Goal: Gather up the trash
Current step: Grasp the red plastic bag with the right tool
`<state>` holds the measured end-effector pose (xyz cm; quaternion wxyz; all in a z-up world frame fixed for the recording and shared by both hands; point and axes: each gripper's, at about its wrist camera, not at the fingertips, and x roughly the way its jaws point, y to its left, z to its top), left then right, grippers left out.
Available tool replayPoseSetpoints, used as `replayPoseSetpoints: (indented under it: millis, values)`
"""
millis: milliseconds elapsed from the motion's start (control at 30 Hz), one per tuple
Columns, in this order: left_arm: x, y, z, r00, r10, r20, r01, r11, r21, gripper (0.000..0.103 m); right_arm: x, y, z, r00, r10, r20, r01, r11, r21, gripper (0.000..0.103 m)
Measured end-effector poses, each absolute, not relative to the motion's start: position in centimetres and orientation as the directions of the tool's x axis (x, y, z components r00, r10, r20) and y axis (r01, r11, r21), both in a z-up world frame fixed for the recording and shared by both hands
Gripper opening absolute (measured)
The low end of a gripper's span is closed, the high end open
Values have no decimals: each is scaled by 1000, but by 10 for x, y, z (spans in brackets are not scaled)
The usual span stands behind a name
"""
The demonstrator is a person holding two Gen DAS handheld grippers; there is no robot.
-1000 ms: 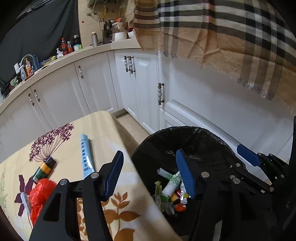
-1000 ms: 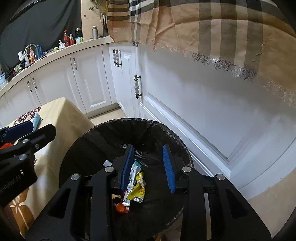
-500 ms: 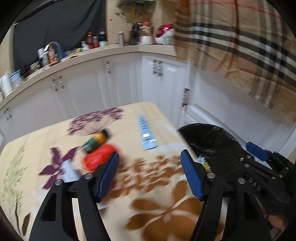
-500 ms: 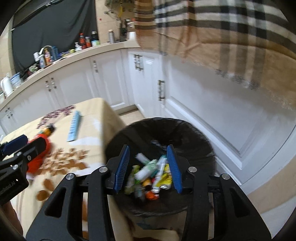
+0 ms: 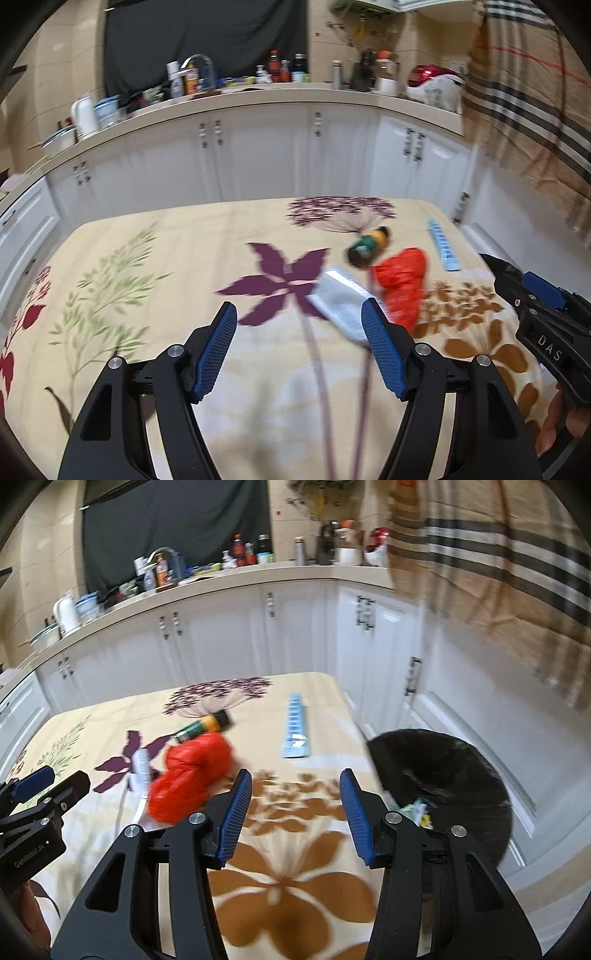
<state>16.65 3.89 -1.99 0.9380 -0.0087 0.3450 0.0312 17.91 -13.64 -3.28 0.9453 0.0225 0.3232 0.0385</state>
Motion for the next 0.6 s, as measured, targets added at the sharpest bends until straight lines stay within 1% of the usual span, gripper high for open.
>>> replayPoseSetpoints:
  millis: [100, 400, 600]
  values:
    - [164, 59, -21, 757, 79, -649, -104, 995, 0, 68, 186, -116, -35, 782, 106, -614, -87, 994, 61, 54]
    - [158, 104, -29, 743, 139, -654, -186, 982, -3, 68, 203, -72, -41, 760, 127, -638, -138, 990, 33, 55]
    - [159, 121, -32, 737, 160, -657, -218, 976, -7, 68, 210, -62, -44, 750, 134, -648, -149, 988, 31, 57]
